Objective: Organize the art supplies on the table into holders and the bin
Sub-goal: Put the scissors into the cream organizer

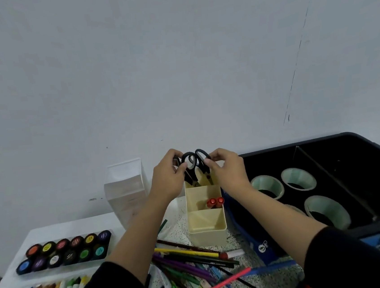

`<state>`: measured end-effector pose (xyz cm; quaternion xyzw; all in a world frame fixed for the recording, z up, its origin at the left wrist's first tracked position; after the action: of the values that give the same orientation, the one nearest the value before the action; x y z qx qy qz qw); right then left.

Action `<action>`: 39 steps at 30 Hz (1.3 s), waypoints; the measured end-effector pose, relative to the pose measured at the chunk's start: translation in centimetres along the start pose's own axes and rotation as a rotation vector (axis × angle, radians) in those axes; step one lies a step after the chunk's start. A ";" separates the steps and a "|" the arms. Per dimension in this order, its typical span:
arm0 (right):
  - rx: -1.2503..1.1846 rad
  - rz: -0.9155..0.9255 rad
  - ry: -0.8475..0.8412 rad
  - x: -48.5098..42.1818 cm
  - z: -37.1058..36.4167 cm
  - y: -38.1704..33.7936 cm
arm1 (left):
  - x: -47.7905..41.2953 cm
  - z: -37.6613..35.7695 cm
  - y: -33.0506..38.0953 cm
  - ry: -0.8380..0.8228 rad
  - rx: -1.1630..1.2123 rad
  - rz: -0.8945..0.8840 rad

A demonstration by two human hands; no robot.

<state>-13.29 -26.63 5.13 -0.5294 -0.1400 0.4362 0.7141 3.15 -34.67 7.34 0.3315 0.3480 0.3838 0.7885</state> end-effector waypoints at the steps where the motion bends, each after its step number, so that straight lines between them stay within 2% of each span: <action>1: 0.039 0.025 -0.003 0.2 -0.2 -0.2 | 0.2 -0.2 -0.3 0.001 -0.003 0.013; 4: 0.067 0.034 0.022 0.7 -0.2 0.0 | 1.1 -0.8 -1.1 -0.004 0.022 0.043; 8: -0.004 -0.054 0.091 1.4 0.7 1.6 | 1.9 -0.8 -2.0 0.014 0.119 0.096; 11: -0.001 -0.031 0.062 1.8 0.5 1.8 | 2.0 -0.4 -2.5 0.018 0.157 0.101; 14: 0.147 0.056 -0.037 1.6 -0.9 1.0 | 1.8 -0.6 -3.1 -0.006 0.180 0.111; 18: 0.470 0.114 -0.144 1.1 -2.2 -0.1 | 2.0 -1.0 -4.3 0.010 0.239 0.186; 21: 0.562 0.138 -0.162 1.0 -2.4 -0.1 | 2.4 -1.1 -4.8 0.028 0.311 0.225; 24: 0.508 0.140 -0.125 1.1 -2.0 0.3 | 3.0 -1.3 -4.8 0.010 0.317 0.245; 33: 0.126 0.120 0.023 3.8 1.1 -1.3 | 5.6 -1.7 -5.3 -0.135 0.325 0.302; 39: -0.022 0.108 -0.093 9.4 2.2 -3.0 | 9.4 -0.3 -5.1 -0.343 0.166 0.352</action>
<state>-7.85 -18.22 6.19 -0.5231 -0.1490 0.4968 0.6763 9.19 -29.23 0.35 0.5107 0.1763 0.4235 0.7271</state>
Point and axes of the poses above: each hand's wrist, its own x-axis away from the middle knuckle, its own z-axis out of the back of the hand, y = z × x, the point moved 8 cm from there along -x, towards the middle knuckle, and after that the axes turned 2 degrees about -y, right-handed, at the moved point
